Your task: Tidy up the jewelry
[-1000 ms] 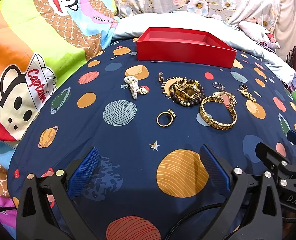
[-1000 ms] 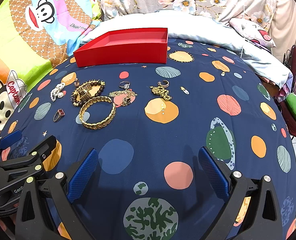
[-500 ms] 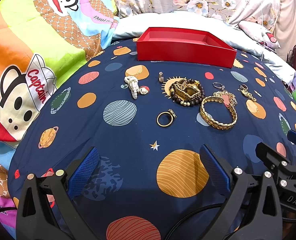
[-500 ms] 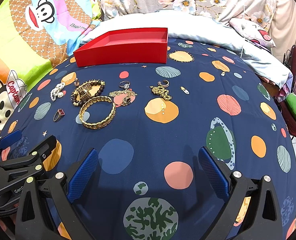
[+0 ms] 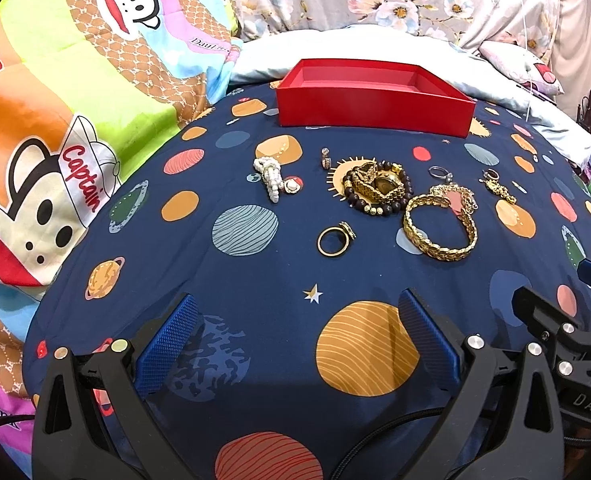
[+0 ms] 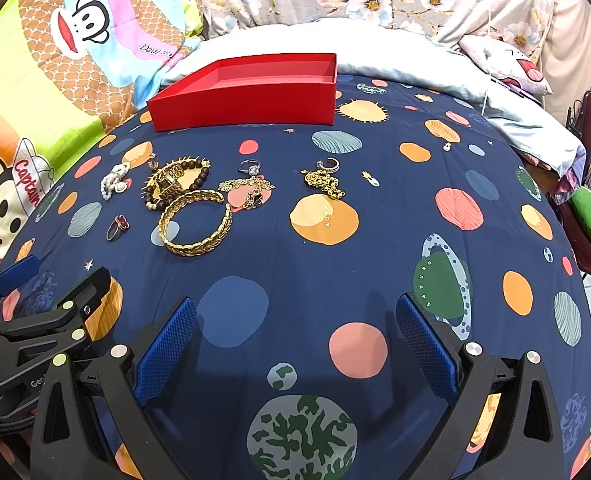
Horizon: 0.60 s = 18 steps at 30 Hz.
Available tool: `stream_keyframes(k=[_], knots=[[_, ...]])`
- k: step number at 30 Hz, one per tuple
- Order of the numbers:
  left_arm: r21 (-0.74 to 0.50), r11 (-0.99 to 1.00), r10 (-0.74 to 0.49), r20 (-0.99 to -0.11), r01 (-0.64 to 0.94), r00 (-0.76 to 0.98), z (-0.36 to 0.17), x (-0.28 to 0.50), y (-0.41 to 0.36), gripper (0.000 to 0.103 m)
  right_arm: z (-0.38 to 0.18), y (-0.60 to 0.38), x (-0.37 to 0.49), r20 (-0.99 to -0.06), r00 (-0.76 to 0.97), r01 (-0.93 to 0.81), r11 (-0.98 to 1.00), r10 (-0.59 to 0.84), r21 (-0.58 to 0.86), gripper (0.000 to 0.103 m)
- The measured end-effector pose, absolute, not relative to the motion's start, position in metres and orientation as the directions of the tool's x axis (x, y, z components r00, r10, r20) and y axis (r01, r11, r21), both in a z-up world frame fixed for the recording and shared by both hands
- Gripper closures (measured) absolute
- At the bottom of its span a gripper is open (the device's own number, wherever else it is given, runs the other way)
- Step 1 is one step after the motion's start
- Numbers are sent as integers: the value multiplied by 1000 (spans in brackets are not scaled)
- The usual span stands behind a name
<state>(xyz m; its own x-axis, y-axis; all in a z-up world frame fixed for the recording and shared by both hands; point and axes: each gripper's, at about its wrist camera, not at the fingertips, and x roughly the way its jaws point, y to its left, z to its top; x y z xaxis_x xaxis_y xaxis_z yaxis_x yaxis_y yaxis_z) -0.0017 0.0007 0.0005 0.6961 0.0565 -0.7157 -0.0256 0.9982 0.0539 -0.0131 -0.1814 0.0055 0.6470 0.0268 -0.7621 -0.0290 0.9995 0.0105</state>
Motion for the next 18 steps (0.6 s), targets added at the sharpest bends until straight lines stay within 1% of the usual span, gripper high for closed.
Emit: stream_keyframes(k=[9, 12, 15, 18], knots=[[19, 999, 40, -740, -38, 672, 2, 4, 13, 5, 7, -176, -9, -765, 642, -55, 998, 44, 11, 5], [-3, 999, 34, -743, -53, 669, 3, 9, 23, 5, 7, -172, -4, -763, 642, -78, 997, 70, 25, 5], [-7, 998, 36, -732, -61, 681, 6, 13, 30, 5, 8, -162, 2, -757, 645, -114, 993, 101, 35, 5], [-9, 997, 42, -739, -71, 672, 6, 19, 35, 5, 8, -152, 10, -756, 642, -144, 989, 126, 43, 5]])
